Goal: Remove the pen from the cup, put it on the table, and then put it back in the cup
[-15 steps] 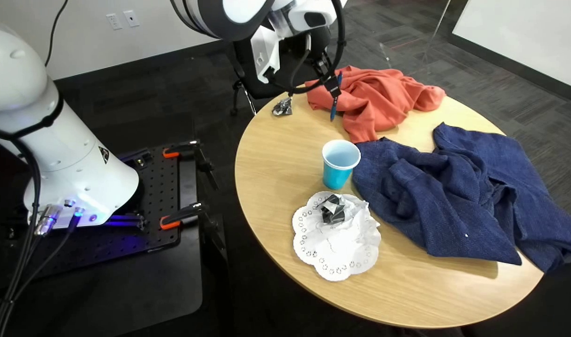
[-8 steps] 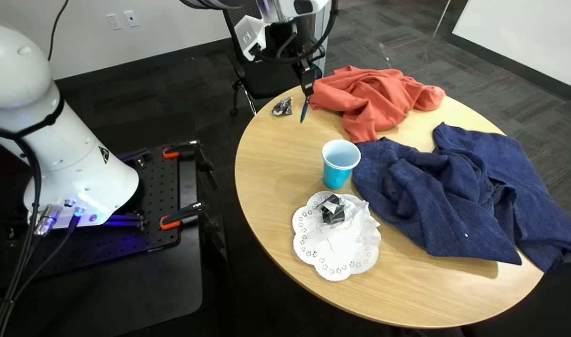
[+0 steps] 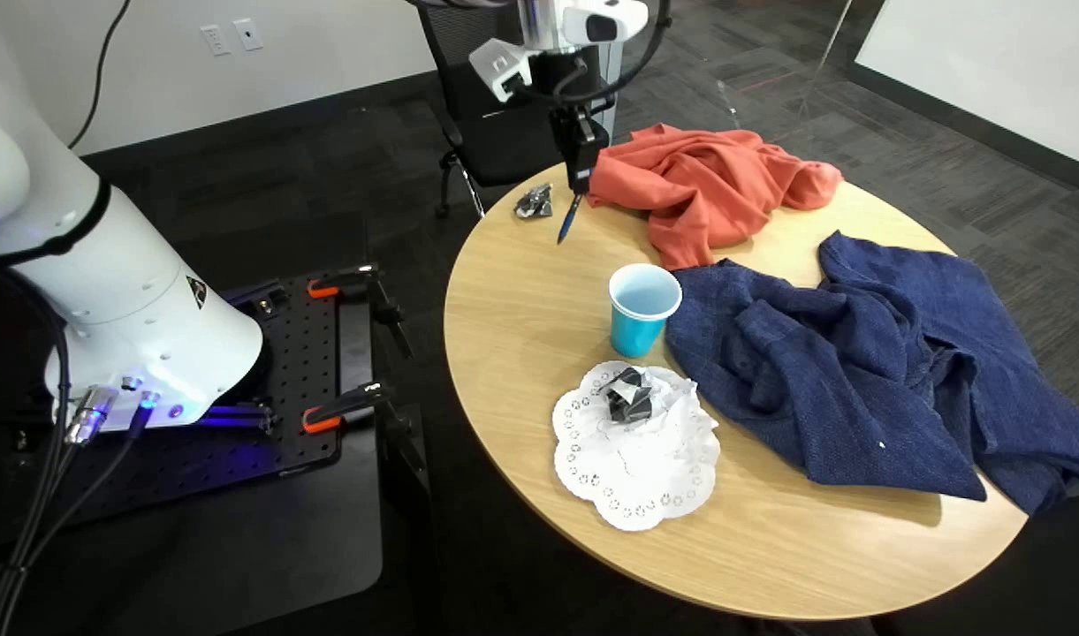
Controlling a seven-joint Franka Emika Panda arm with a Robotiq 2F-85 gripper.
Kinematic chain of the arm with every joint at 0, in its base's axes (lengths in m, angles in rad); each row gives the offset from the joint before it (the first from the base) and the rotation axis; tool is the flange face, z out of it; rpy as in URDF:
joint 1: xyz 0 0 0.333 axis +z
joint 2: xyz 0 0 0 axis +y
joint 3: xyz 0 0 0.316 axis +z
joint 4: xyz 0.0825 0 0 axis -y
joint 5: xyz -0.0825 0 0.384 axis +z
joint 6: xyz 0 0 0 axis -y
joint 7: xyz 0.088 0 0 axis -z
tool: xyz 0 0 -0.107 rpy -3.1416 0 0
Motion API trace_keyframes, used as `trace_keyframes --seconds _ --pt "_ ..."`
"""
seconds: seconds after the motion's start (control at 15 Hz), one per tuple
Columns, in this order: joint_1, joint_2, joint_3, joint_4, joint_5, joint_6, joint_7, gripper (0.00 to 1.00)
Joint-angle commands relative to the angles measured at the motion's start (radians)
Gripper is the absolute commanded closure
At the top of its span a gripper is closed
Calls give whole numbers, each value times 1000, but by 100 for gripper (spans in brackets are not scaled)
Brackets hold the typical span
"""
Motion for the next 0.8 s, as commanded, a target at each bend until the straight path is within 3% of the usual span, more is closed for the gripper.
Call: trace_keyframes --seconds 0.0,0.73 --pt "-98 143 74 138 -38 -56 12 96" --pt "-121 376 140 372 13 -230 -37 96"
